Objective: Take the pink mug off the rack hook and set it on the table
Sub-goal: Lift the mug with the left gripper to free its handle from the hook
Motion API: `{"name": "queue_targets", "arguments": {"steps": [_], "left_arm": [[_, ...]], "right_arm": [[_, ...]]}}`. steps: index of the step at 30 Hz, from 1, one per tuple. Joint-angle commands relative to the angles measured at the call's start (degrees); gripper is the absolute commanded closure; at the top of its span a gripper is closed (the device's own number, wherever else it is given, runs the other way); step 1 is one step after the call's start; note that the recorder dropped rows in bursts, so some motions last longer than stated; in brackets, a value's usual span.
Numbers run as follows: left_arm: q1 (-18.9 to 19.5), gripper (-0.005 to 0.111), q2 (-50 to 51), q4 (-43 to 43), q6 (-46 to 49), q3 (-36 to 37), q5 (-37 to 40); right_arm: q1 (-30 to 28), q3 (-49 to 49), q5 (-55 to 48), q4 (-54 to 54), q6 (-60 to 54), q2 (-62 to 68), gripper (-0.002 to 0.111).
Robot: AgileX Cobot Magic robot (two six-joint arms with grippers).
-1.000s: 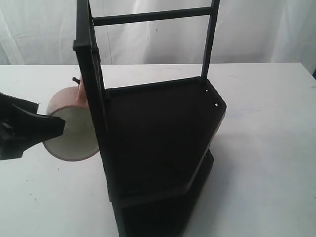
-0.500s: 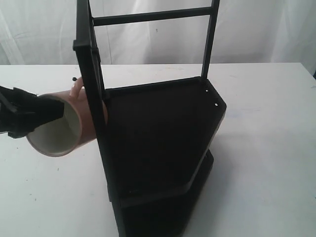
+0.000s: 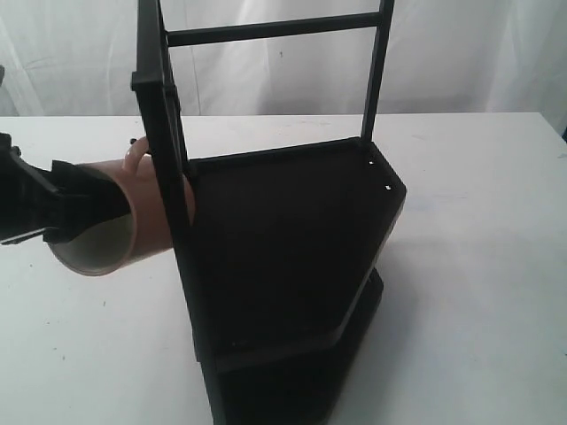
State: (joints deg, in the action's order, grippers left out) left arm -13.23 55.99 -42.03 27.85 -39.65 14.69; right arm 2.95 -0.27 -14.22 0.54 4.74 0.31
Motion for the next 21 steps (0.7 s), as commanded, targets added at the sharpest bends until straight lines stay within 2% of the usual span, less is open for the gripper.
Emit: {"name": "queue_targets", "arguments": {"steps": [1,5,11,13,18,21], "left_arm": [[-0.15,0.041,1.35,-7.14,4.87,0.22,-0.13],[-0.15,0.041,2.99,-13.27,11.29,0.22,-0.13],[-0.15,0.045,4.63,-13.84,13.02,0.22,-0.12],[-0.15,0.057,5.33,-14.26,13.02,0.22,-0.36],[-0.15,0.106,6.3,-18.79,12.91,0.22,-2.96],[-0.15,0.107,5.95,-19.52,12.91,0.22,-2.52]], "right_arm": [[-0.18,0.27,0.55,-0.12,0.06,-0.31,0.108],[-0.18,0.27,0.55,-0.12,0.06,-0.31,0.108],[-0.18,0.27,0.55,-0.12,0.06,-0.31,0.108],[-0.18,0.27,0.55,-0.12,0.06,-0.31,0.108],[-0.18,0.27,0.55,-0.12,0.06,-0.31,0.108],[-0.18,0.27,0.55,-0.12,0.06,-0.31,0.108]]}}
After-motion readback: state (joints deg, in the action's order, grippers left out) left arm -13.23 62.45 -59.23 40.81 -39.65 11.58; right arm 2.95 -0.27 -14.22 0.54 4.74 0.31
